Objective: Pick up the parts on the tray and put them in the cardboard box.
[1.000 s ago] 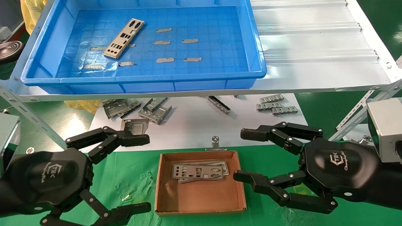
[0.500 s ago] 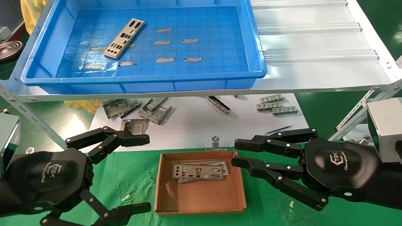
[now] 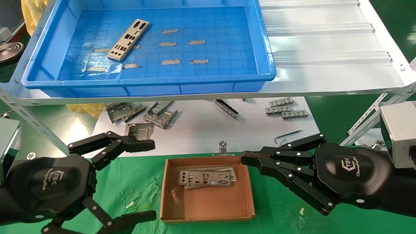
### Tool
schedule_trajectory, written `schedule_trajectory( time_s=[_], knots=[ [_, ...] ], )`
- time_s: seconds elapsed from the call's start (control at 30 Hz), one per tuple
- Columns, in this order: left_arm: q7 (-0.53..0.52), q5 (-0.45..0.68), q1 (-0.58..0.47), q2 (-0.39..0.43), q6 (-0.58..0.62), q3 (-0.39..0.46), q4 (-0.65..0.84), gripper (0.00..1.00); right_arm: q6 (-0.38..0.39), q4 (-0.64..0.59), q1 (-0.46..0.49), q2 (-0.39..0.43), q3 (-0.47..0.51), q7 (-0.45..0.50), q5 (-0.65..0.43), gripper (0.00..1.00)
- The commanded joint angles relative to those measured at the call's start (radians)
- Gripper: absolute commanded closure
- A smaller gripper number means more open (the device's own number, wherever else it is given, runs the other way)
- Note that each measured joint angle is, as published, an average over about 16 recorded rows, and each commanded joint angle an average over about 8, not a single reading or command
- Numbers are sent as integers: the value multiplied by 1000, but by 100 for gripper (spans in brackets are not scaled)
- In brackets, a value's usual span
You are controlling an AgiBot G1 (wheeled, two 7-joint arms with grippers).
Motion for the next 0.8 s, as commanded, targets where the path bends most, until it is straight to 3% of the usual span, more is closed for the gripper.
schedule_trajectory(
  time_s=[0.03, 0.3, 0.33, 0.57, 0.6, 0.8],
  knots=[
    [1, 2, -6, 1, -7, -2, -4, 0, 0, 0, 0, 0, 0, 0, 0, 100],
    [-66, 144, -226, 78, -85, 52, 99, 0, 0, 0, 0, 0, 0, 0, 0, 100],
    [-72, 166, -255, 91, -92, 62, 125, 0, 0, 0, 0, 0, 0, 0, 0, 93],
    [-59, 293, -443, 196, -97, 129, 368, 0, 0, 0, 0, 0, 0, 0, 0, 5],
    [-49, 306, -467, 212, -95, 136, 408, 0, 0, 0, 0, 0, 0, 0, 0, 0],
    [38, 376, -608, 307, -123, 164, 668, 0, 0, 0, 0, 0, 0, 0, 0, 0]
  ],
)
